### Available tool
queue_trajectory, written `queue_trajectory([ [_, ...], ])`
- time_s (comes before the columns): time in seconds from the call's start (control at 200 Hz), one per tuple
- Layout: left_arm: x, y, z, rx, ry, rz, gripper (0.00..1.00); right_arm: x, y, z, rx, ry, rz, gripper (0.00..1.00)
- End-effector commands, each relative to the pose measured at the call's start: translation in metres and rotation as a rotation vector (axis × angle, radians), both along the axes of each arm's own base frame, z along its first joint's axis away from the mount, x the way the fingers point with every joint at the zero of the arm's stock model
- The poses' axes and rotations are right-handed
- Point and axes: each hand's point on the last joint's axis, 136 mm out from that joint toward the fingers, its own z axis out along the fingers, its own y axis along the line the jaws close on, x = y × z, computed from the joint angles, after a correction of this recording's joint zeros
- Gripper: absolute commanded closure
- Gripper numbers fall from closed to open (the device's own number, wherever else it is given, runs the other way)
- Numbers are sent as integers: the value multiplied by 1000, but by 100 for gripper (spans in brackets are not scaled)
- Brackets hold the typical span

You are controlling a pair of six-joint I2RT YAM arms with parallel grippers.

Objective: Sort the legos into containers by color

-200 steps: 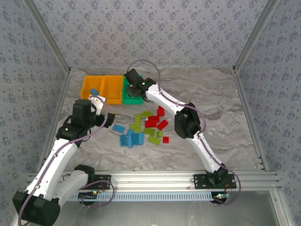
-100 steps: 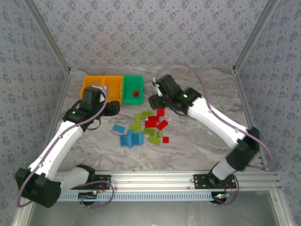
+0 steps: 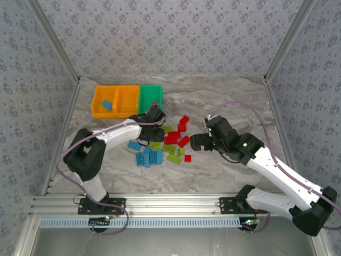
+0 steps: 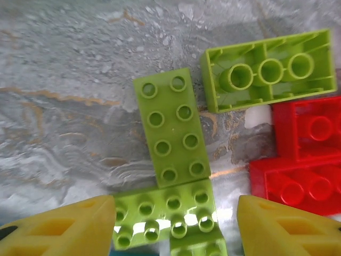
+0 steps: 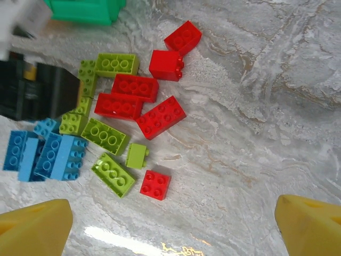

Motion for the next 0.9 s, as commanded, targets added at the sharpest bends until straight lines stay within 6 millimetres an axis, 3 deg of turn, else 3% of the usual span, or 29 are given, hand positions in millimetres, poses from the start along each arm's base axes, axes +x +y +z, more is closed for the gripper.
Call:
queue_trajectory([
  [0.0,19,-10,1,0,-49,15,39,-5,-15,-2,18,4,-83,0],
  [0.16,29,-10,-16,46,-56,13,43,-16,-29,-2,33,6,-120,0],
  [0.345,36,-14,-28,62,-46,8,57,-27,-38,-1,63,16,-146,0],
  [0.48,35,-15,-30,51,-40,24,71,-36,-27,0,105,59,-89,0],
  [0.55,34,-14,-24,46,-47,30,73,-39,-19,2,134,76,-60,0],
  [0.655,35,-10,4,30,-99,36,74,-37,-13,7,163,76,-50,0],
  [0.825,50,20,95,39,-335,68,74,-29,-7,18,193,32,-47,0],
  [0.894,63,40,121,25,-402,107,74,-26,-7,19,194,18,-56,0],
])
